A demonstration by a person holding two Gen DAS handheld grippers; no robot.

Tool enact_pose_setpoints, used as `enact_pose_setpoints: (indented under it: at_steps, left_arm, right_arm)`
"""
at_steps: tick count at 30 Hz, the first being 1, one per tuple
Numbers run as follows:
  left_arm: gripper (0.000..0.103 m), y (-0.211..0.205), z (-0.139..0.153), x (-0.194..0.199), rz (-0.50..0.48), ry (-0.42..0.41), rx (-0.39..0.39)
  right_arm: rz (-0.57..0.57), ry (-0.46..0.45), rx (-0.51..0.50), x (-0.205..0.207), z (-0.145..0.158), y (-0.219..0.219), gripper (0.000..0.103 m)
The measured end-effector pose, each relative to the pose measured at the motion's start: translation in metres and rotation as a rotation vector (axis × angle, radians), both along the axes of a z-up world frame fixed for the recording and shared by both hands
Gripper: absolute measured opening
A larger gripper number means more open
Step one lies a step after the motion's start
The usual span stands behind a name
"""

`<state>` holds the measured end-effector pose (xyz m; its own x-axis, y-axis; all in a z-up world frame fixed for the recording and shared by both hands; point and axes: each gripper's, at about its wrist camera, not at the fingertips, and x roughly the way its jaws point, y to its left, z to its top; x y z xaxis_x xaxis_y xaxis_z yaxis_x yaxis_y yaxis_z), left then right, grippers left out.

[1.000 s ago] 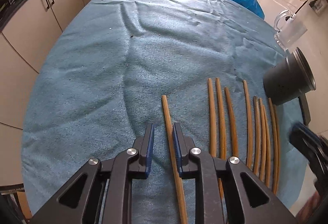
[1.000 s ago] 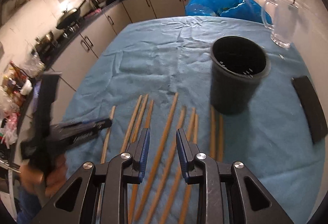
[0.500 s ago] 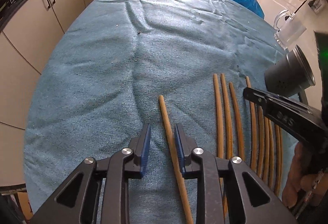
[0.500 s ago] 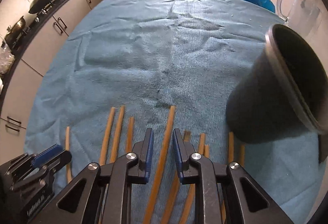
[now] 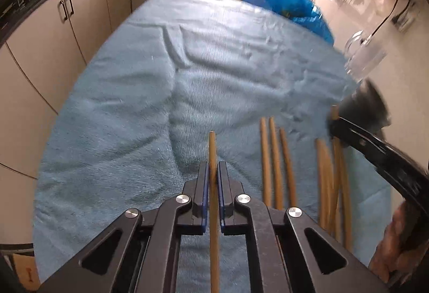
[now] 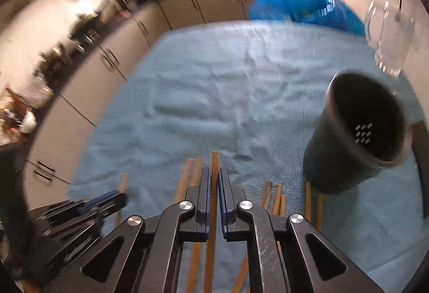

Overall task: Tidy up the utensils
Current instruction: 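Lift the left tool's chopstick over the black cup while the right tool carries its own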

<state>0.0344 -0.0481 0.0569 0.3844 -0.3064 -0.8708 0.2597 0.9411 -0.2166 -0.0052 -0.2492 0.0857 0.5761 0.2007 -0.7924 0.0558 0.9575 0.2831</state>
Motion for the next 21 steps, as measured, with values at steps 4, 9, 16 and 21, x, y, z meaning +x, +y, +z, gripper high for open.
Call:
enact_pose_setpoints:
  at_steps: [4,9,16,21]
  left_arm:
    - [0.006,0.005,0.032,-0.018,0.012,-0.084,-0.039]
    - [0.006,0.003,0.073,-0.046,0.020,-0.202,-0.078]
    - [0.006,-0.003,0.111,-0.070,0.006,-0.310,-0.093]
    - [0.006,-0.003,0.123,-0.076,0.009,-0.333,-0.094]
  right_arm:
    - [0.009,-0.174,0.023,-0.038,0.042,0.000,0.007]
    - [-0.013,-0.361,0.015,-0.085,0.079,-0.001,0.007]
    - [-0.036,-0.468,0.019,-0.121,0.098,-0.006,0.007]
    - [-0.046,-0.494,0.029,-0.132,0.105,-0.013,0.007]
